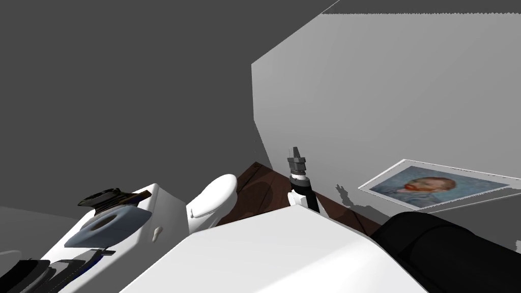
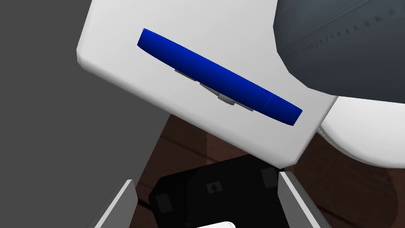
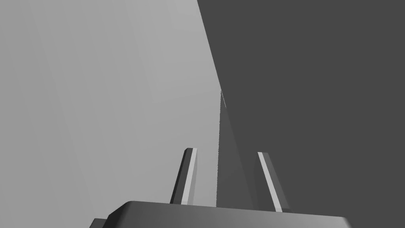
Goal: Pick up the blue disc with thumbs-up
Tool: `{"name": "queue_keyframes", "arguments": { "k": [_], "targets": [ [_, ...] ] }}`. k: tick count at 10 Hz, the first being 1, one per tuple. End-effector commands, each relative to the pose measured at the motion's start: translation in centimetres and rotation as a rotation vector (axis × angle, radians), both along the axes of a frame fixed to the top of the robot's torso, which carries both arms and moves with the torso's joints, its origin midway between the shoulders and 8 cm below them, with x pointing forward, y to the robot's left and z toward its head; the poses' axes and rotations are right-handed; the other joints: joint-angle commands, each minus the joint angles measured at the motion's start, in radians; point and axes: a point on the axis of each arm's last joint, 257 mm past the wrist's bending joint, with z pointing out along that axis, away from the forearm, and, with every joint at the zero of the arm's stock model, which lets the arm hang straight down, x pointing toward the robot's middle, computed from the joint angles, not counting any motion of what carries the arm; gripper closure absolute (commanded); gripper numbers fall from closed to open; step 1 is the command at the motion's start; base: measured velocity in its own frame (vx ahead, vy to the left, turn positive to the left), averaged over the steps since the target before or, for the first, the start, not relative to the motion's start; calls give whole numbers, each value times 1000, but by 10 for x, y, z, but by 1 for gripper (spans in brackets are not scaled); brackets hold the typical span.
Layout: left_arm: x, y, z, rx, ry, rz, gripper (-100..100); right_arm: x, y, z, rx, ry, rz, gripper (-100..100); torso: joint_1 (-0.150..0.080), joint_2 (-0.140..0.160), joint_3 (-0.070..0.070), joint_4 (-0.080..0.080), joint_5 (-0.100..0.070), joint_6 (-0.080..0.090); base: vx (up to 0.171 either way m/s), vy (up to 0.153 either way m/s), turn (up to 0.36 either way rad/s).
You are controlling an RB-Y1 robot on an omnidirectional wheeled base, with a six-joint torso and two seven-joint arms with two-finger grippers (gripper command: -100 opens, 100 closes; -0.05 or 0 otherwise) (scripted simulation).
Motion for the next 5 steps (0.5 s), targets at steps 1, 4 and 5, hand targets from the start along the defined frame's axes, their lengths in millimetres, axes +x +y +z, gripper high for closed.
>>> {"name": "queue_keyframes", "arguments": {
  "k": [1, 4, 5],
  "targets": [
    [9, 13, 9, 42, 27, -56, -100, 0, 0, 0, 0, 0, 0, 0, 0, 0, 0, 0, 0, 0, -15, 2, -52],
    [24, 29, 23, 105, 65, -139, -100, 0, 0, 0, 0, 0, 0, 0, 0, 0, 0, 0, 0, 0, -24, 6, -64],
    [30, 35, 29, 127, 79, -168, -100, 0, 0, 0, 0, 0, 0, 0, 0, 0, 0, 0, 0, 0, -24, 8, -73]
  ]
}}
